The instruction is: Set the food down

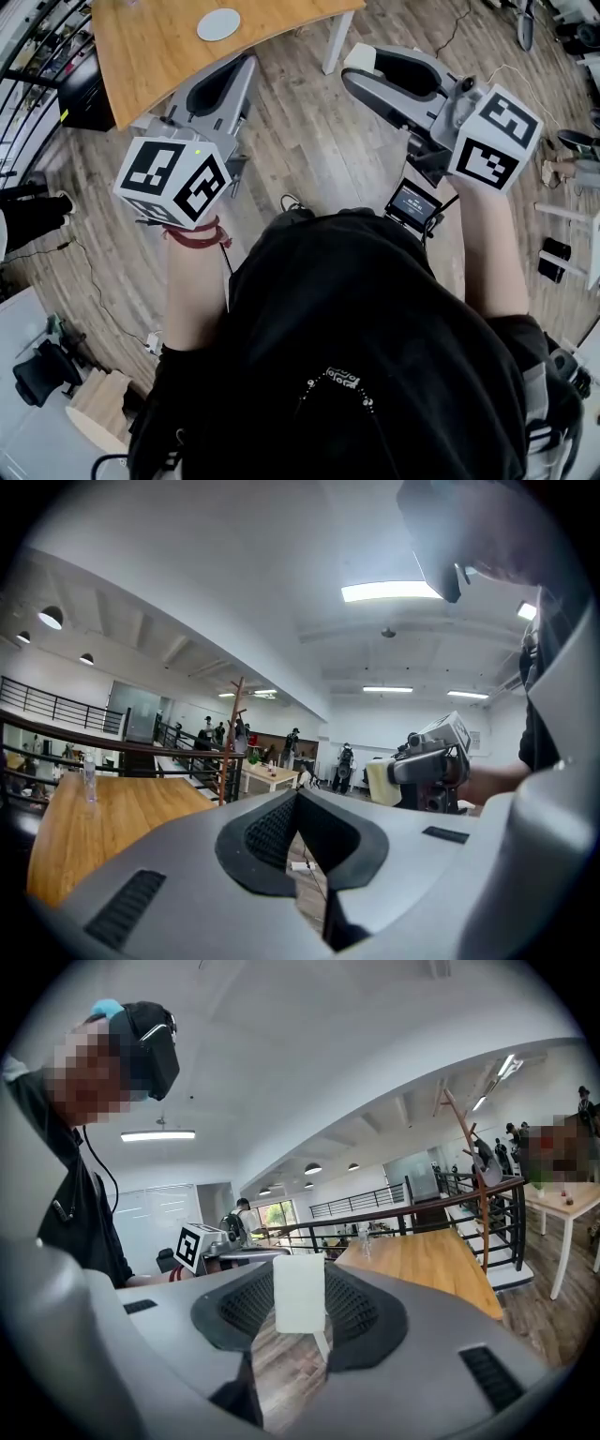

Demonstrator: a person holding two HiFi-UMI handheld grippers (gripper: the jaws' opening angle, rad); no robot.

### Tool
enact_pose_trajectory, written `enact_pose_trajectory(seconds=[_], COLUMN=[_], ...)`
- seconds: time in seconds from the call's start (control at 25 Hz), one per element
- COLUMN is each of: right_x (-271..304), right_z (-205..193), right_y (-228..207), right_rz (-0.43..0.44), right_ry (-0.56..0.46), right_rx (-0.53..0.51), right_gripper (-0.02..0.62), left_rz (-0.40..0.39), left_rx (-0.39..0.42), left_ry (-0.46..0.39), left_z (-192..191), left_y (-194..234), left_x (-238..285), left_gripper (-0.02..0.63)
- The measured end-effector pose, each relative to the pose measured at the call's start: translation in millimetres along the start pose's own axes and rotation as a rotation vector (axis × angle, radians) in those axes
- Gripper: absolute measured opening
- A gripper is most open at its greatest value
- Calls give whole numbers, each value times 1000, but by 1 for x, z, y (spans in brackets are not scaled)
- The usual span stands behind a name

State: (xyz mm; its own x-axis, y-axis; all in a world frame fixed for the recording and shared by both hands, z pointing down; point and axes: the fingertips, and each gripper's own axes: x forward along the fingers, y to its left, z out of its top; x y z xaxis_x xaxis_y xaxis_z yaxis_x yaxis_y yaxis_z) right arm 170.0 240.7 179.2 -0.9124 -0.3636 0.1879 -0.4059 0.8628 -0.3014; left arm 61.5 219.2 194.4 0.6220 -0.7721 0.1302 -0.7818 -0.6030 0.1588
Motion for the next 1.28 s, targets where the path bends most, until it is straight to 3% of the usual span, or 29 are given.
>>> enact_pose_trajectory(seconds=[0.16, 0.56, 1.12, 1.28], right_x=[37, 69, 142, 157], right_z=[4, 5, 43, 66], right_y=[-3, -7, -98, -149], right_rz=[14, 75, 153, 168], right_ry=[19, 62, 41, 33], right_rx=[6, 5, 22, 26], right_gripper=[173, 173, 173, 173], left_rz=[29, 68, 131, 136], left_rx=[-22, -28, -15, 1], left_ry=[-12, -4, -1, -1], left_z=[-2, -8, 13, 30], left_y=[38, 58, 151, 176], left_x=[-10, -17, 47, 95], left_gripper=[6, 6, 6, 6])
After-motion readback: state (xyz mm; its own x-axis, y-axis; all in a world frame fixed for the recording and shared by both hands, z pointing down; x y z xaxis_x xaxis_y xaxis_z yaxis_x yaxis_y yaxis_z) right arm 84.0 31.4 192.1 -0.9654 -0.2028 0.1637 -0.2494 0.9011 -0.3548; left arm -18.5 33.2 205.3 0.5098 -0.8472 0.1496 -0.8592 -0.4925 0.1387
